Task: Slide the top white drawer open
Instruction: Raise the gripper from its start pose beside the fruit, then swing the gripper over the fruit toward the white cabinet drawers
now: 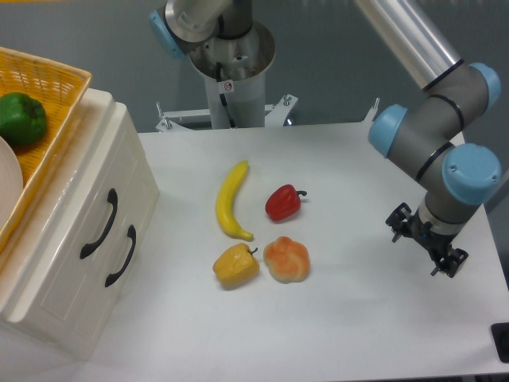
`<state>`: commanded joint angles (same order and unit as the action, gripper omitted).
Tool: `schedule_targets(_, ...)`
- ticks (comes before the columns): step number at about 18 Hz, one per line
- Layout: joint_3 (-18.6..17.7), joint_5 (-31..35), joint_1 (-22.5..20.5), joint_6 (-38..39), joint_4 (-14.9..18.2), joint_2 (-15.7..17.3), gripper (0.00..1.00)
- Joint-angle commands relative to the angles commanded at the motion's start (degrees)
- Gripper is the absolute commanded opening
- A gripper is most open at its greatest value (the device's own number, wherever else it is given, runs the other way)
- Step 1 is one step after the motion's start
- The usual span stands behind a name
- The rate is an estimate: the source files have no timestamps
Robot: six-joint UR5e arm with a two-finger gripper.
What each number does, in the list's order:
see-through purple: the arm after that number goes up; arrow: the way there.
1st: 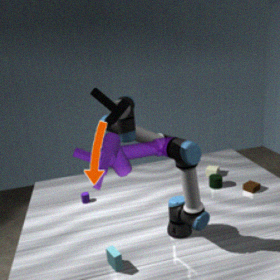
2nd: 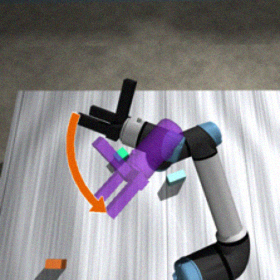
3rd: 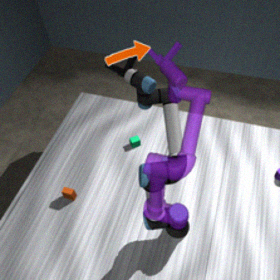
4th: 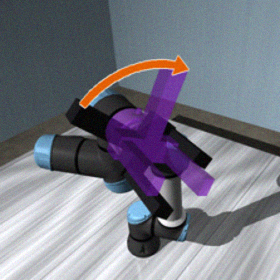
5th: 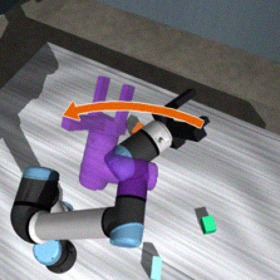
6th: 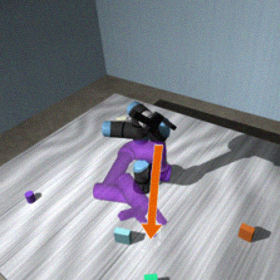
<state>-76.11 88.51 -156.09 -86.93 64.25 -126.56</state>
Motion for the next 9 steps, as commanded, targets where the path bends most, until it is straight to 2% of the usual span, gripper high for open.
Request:
schedule_targets(2,-1.4,-0.26,-0.09,0.0,0.0,1.4,1.0)
schedule_targets(6,-7.11,-0.7,0.61,2.54,-0.61,6.23,1.0)
schedule_targets(9,-9.14,-1.05,2.89,9.29,-0.7,9.83,1.0)
